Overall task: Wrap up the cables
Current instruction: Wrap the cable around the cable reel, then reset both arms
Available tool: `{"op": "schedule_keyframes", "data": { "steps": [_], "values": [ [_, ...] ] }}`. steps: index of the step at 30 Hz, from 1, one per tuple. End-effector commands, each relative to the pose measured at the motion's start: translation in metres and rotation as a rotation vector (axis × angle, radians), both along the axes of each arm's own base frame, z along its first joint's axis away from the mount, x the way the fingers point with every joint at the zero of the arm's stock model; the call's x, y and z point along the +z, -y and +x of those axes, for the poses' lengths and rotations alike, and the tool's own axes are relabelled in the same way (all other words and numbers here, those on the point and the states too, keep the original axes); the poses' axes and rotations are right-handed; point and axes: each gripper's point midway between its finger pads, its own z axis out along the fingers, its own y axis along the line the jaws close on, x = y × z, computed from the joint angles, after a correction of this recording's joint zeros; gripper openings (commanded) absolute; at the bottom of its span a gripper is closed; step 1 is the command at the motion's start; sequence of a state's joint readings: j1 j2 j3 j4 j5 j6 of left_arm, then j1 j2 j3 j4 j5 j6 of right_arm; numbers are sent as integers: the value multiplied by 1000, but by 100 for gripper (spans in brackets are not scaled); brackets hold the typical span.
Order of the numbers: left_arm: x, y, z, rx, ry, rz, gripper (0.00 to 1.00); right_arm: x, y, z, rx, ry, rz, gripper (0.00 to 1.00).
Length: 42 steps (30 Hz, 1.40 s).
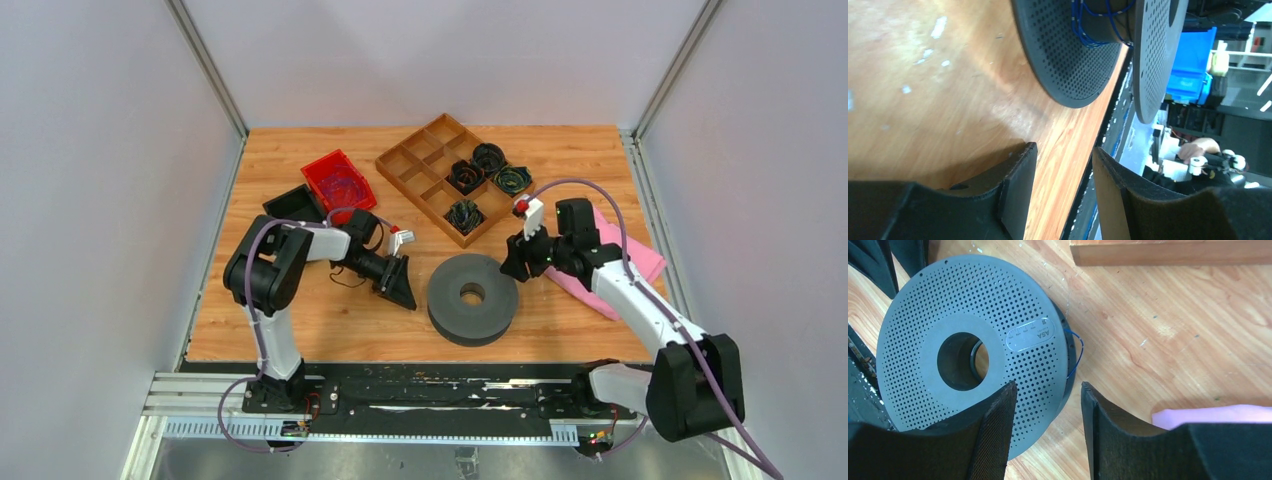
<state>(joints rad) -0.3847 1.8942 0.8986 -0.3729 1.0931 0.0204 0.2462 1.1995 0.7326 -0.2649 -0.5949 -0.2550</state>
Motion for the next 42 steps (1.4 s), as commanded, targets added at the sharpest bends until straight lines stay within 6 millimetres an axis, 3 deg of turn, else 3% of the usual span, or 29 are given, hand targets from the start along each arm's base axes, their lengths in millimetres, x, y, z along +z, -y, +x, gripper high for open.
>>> {"op": "schedule_keyframes", "data": {
  "steps": [1,7,13,18,24,30,37,42],
  "values": [
    [-6,-21,25,49,140,114,52,29,9,12,-22,95,-35,50],
    [15,-49,56,147,299,210,53,51,29,24,-118,122,-115,52],
    [60,-86,93,288,546,304,55,67,49,30,-209,146,-188,60],
    [96,-119,112,352,760,391,62,71,58,24,-240,130,-184,64],
    [118,-148,123,374,917,498,81,64,68,12,-250,90,-164,67],
    [124,-151,121,370,928,477,99,67,70,14,-253,-6,-109,68],
    [147,-161,120,468,988,446,98,98,72,18,-319,53,-76,75],
    [187,-176,122,639,1085,440,98,132,78,22,-359,156,-72,80]
  ]
}}
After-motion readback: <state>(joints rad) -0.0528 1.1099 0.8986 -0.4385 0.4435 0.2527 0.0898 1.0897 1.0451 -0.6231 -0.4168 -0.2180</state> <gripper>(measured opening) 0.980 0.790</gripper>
